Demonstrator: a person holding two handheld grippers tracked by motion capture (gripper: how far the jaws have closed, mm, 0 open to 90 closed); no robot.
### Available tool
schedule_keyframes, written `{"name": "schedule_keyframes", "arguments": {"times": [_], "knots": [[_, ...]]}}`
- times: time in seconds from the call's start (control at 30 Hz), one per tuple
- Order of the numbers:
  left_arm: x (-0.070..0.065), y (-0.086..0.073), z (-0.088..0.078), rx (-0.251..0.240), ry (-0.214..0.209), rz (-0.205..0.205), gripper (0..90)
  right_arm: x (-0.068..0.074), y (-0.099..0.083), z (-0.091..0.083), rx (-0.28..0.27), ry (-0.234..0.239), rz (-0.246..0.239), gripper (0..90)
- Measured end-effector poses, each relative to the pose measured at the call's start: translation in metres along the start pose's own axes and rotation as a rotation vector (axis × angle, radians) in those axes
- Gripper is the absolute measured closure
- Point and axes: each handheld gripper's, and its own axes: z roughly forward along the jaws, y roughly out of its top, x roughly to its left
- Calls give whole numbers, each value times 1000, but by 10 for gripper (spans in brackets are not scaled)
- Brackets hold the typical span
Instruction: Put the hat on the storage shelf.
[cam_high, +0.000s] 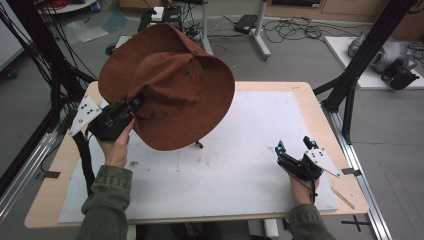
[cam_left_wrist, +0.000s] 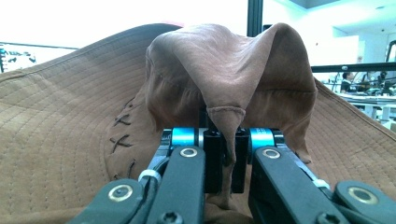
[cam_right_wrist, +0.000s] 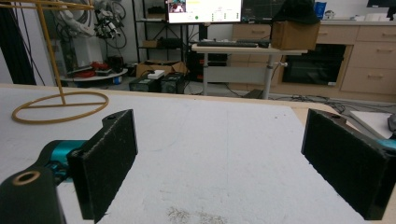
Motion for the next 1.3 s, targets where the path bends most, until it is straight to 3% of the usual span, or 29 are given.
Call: {"name": "schedule_keyframes", "arguments": {"times": [0.37,0.67,1.0,1.3], "knots": [[8,3,40,58,7,26,881,1,0,0,-2,-4,-8,98],[14,13,70,71,0,24,880,3,-1,2,3,3,-15,98],[22,11,100,79,42,14,880,5,-1,2,4,17,-18,98],[30,12,126,83,54,7,880,5,-1,3,8,24,-23,98]]}}
